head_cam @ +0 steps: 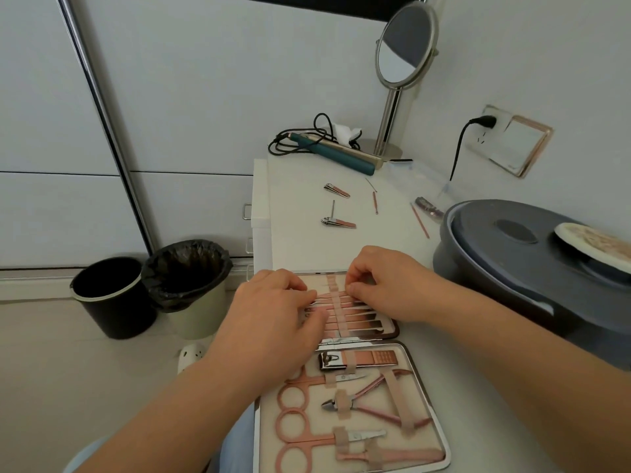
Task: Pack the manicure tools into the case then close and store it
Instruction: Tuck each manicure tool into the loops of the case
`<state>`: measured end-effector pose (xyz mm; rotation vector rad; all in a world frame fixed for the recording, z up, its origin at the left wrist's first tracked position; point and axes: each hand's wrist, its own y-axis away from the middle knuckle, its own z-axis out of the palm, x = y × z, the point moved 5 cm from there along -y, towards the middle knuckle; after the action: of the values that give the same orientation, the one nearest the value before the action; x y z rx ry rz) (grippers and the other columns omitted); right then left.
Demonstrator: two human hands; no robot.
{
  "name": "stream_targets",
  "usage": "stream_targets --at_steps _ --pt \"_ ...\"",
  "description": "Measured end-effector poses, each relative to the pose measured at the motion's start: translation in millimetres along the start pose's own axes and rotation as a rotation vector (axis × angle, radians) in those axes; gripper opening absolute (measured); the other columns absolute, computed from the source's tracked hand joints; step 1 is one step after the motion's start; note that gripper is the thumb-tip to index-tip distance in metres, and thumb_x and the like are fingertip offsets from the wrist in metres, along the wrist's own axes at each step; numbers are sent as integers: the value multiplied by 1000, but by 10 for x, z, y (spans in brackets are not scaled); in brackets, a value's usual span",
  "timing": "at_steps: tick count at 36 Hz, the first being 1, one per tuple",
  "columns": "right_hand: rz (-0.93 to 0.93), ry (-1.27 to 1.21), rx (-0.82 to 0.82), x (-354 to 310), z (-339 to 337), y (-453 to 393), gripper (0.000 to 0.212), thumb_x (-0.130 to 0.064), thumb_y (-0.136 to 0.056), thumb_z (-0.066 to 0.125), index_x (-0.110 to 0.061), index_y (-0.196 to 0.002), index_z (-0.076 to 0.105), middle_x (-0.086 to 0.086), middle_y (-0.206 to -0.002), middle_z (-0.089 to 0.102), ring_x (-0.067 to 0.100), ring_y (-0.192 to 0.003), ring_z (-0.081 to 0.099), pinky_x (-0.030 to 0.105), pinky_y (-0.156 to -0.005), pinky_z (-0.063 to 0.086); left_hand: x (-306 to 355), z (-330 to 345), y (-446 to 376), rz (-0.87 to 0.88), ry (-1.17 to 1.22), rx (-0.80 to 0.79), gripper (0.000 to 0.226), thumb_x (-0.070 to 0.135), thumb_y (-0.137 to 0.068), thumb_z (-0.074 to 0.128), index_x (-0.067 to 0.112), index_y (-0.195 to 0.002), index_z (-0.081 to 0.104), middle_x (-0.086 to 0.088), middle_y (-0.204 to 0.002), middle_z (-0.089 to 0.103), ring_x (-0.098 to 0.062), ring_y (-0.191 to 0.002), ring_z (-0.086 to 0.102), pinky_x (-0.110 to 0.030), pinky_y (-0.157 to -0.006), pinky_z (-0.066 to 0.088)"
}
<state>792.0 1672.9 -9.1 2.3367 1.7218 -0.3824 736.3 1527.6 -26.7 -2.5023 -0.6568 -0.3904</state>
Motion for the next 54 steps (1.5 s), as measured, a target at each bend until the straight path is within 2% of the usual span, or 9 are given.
stream_targets --at_steps 11,16,20,25,29,34,36,47,54 --pt "212 -349 277 216 -37 -142 19 -26 -84 59 -36 -68 56 -20 -77 57 -3 -74 51 12 -59 32 -98 -152 -49 -34 144 54 31 29 -84 50 23 -110 65 9 -111 62 -8 -104 51 -23 -92 36" --pt "379 -411 422 401 -116 -343 5 -28 -86 57 -30 -84 61 -18 -81 56 1 -76 49 12 -55 26 -198 -147 -4 -21 219 24 27 28 -85 53 27 -110 64 16 -110 58 1 -101 45 -2 -87 27" --pt "535 -437 489 541 -148 -556 20 -27 -88 53 -21 -104 63 -7 -96 57 8 -79 46 18 -52 26 -272 -132 -20 -58 303 11 25 24 -83 56 23 -107 66 18 -98 56 4 -91 43 10 -76 21" --pt "729 -255 513 689 -207 -755 28 -17 -89 49 -10 -115 59 9 -110 61 21 -86 56 24 -57 40 -359 -90 -24 -80 373 29 23 23 -82 59 23 -104 67 17 -95 56 3 -92 46 9 -76 22" --pt "759 3 448 716 -250 -850 28 -10 -90 48 -2 -114 59 15 -113 58 27 -102 58 30 -79 46 -404 -46 -11 -72 427 76 19 18 -81 62 24 -98 70 28 -89 54 15 -87 44 8 -77 23" --pt "795 -47 364 809 -258 -1035 12 -5 -87 47 -6 -78 55 6 -78 52 22 -81 54 27 -64 39 -408 0 21 -72 537 124 17 23 -80 57 25 -88 72 29 -87 53 12 -101 42 4 -82 25" --pt "794 -32 366 855 -281 -1113 28 -12 -88 47 -9 -61 42 4 -67 45 20 -70 51 25 -57 39 -418 8 21 -75 569 130 21 26 -75 54 25 -85 72 28 -86 55 10 -100 44 3 -83 27" --pt "805 31 403 951 -345 -1229 30 -13 -84 53 -10 -60 37 4 -61 42 21 -63 49 24 -45 32 -458 55 43 -95 601 111 19 27 -75 55 26 -83 72 25 -90 59 5 -101 47 -2 -87 30" --pt "830 -233 548 804 -298 -994 30 -23 -79 56 -10 -57 40 4 -49 47 18 -46 43 23 -44 31 -429 14 49 -88 582 120 21 25 -74 54 21 -83 73 25 -90 58 8 -101 44 2 -84 26"
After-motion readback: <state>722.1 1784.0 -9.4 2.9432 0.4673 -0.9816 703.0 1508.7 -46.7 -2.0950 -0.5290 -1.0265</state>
